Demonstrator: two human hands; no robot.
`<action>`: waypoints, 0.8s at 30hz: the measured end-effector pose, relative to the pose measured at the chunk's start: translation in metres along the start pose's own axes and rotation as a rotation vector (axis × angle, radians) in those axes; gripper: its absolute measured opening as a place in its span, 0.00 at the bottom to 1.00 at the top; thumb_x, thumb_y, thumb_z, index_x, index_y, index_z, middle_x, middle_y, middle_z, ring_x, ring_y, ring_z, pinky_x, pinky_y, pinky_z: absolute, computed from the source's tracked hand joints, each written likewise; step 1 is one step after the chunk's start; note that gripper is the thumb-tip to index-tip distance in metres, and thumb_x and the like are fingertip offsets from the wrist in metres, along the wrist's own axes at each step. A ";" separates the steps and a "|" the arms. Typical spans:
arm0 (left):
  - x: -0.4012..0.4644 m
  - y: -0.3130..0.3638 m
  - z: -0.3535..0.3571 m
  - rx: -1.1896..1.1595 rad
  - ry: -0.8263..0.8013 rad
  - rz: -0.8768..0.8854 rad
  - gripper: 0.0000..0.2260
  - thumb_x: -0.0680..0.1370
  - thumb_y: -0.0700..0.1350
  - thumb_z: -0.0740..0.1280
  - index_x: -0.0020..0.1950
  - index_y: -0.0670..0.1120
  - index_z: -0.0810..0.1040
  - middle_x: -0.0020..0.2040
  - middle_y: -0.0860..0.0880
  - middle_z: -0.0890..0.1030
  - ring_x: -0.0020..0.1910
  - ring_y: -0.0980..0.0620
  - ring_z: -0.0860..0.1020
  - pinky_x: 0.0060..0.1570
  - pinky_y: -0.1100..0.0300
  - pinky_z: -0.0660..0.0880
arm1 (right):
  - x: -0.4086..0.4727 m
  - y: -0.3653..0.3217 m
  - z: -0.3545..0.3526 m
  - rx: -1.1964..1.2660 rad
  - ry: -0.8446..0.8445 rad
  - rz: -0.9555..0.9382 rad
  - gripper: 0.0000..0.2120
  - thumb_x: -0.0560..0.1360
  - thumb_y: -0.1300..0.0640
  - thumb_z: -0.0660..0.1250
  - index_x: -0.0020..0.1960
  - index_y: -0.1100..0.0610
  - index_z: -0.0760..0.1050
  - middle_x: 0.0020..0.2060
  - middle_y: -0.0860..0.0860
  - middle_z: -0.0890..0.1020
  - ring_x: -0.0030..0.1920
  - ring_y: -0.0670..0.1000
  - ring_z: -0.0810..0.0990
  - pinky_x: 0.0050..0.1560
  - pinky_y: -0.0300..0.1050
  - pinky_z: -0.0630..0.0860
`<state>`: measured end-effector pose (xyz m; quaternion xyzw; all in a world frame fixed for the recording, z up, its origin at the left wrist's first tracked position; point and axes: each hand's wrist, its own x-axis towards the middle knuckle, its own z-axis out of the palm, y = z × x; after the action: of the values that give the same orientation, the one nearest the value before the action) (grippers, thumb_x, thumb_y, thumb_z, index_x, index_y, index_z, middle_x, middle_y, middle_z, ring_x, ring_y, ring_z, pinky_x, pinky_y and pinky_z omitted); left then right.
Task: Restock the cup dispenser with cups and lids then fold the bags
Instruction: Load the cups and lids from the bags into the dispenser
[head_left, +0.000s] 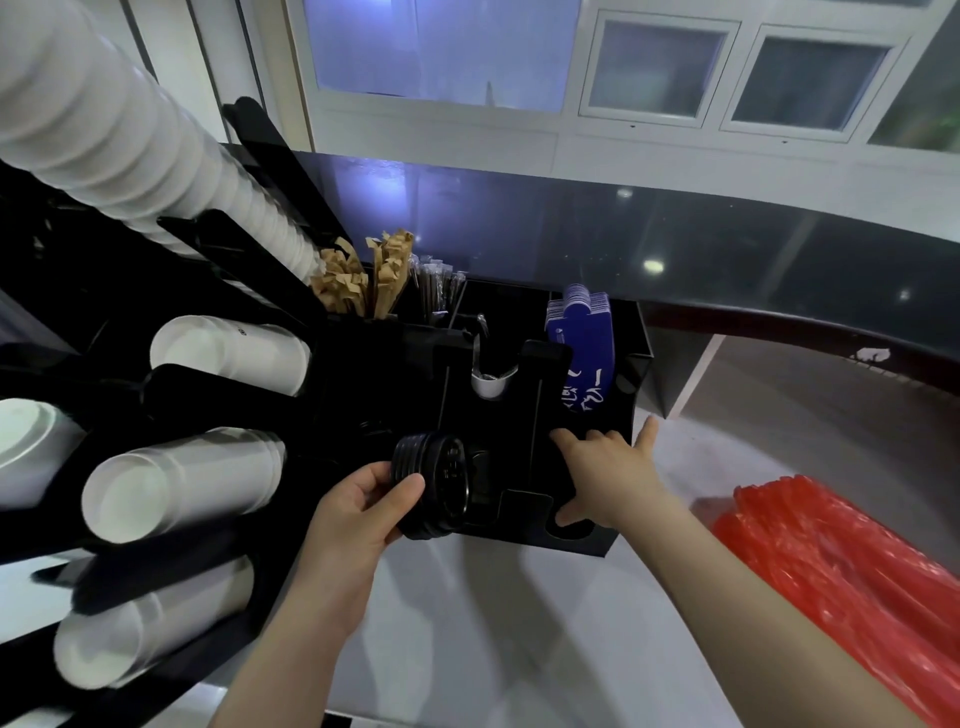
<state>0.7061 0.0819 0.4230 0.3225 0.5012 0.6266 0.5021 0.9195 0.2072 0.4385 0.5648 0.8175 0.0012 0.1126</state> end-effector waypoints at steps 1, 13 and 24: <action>0.000 -0.001 0.000 0.000 0.007 0.000 0.07 0.71 0.48 0.70 0.46 0.49 0.84 0.44 0.43 0.84 0.43 0.52 0.83 0.39 0.65 0.77 | -0.003 0.001 -0.003 0.001 0.029 0.001 0.44 0.64 0.41 0.75 0.74 0.49 0.57 0.59 0.54 0.74 0.63 0.59 0.71 0.66 0.76 0.41; -0.004 -0.002 -0.007 -0.022 0.096 -0.008 0.07 0.75 0.41 0.67 0.50 0.43 0.81 0.45 0.43 0.85 0.44 0.51 0.83 0.39 0.65 0.78 | -0.023 -0.030 -0.017 0.347 0.320 -0.239 0.49 0.64 0.42 0.77 0.76 0.46 0.53 0.73 0.53 0.63 0.71 0.57 0.63 0.70 0.54 0.64; -0.021 0.001 -0.022 -0.012 0.153 -0.010 0.07 0.67 0.47 0.70 0.43 0.47 0.84 0.43 0.44 0.84 0.42 0.52 0.82 0.40 0.63 0.78 | 0.018 -0.078 -0.016 0.089 0.110 -0.262 0.43 0.64 0.47 0.78 0.71 0.58 0.60 0.64 0.57 0.66 0.62 0.60 0.68 0.54 0.53 0.75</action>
<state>0.6915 0.0552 0.4200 0.2682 0.5357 0.6499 0.4676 0.8382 0.1972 0.4412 0.4569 0.8884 -0.0187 0.0415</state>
